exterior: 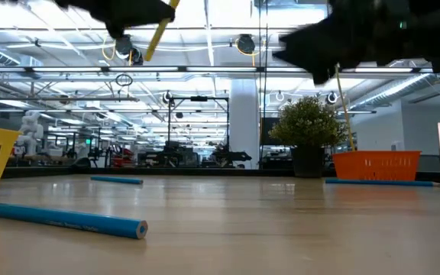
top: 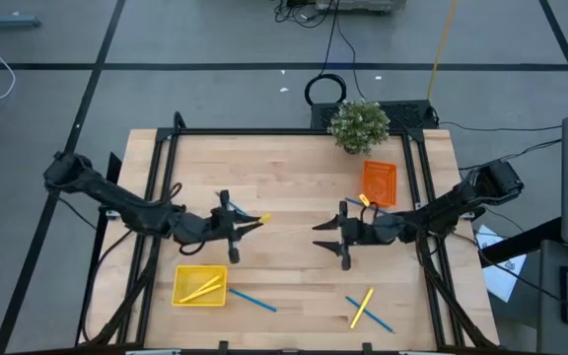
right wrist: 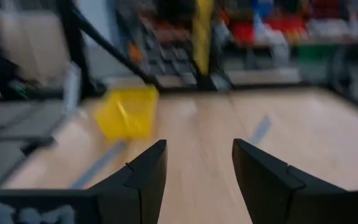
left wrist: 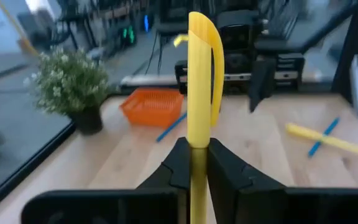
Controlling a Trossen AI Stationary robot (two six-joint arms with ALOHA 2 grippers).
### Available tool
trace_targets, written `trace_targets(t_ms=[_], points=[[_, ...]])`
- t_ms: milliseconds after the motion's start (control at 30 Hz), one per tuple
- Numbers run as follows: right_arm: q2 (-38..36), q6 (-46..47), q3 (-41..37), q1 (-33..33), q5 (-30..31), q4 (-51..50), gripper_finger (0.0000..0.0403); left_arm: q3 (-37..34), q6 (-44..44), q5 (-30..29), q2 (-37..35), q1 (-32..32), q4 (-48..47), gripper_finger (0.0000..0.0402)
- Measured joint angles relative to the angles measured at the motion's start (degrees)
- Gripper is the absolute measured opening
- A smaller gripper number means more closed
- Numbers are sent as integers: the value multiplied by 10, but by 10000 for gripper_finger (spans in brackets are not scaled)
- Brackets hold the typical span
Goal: Sort pens & pencils
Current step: Put the left yellow ballpen into the yellow bin
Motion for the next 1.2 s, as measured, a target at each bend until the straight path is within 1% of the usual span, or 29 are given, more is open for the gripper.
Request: trace_targets(t_ms=[67, 133, 233, 300, 400, 500, 600, 800, 900, 967, 1033, 1100, 1200], points=[[0, -41, -1, 0, -12, 64, 171, -43, 12, 31, -1, 17, 91, 27], [0, -70, -1, 0, -12, 133, 171, -70, 20, 53, -1, 30, 147, 27], [-1, -93, 0, -1, -11, 186, 171, -82, 13, 79, -1, 44, 155, 27], [-4, -94, 0, -1, -11, 175, 171, -82, 8, 91, -1, 45, 150, 27], [-6, -94, 0, -1, -12, 120, 171, -82, 7, 109, -1, 40, 148, 27], [-5, -85, -1, -1, -12, 60, 171, -82, 5, 109, -1, 36, 147, 27], [-5, -66, -1, -5, -12, 25, 171, -82, 7, 109, -1, 30, 149, 27], [-5, -61, -1, -12, -12, 22, 171, -82, 6, 109, -1, 30, 148, 31], [-5, -61, -1, -12, -12, 20, 171, -82, 0, 122, -1, 25, 139, 30], [-5, -61, -1, -12, -12, 16, 171, -75, -12, 144, -1, 14, 115, 28], [-5, -61, -1, -12, -12, 16, 171, -48, -16, 170, 0, -9, 54, 28], [-5, -61, -1, -12, -12, 16, 171, -4, -17, 172, 0, -41, -51, 28], [-5, -61, -1, -12, -12, 16, 171, 78, -51, 135, 14, -102, -240, 29]])
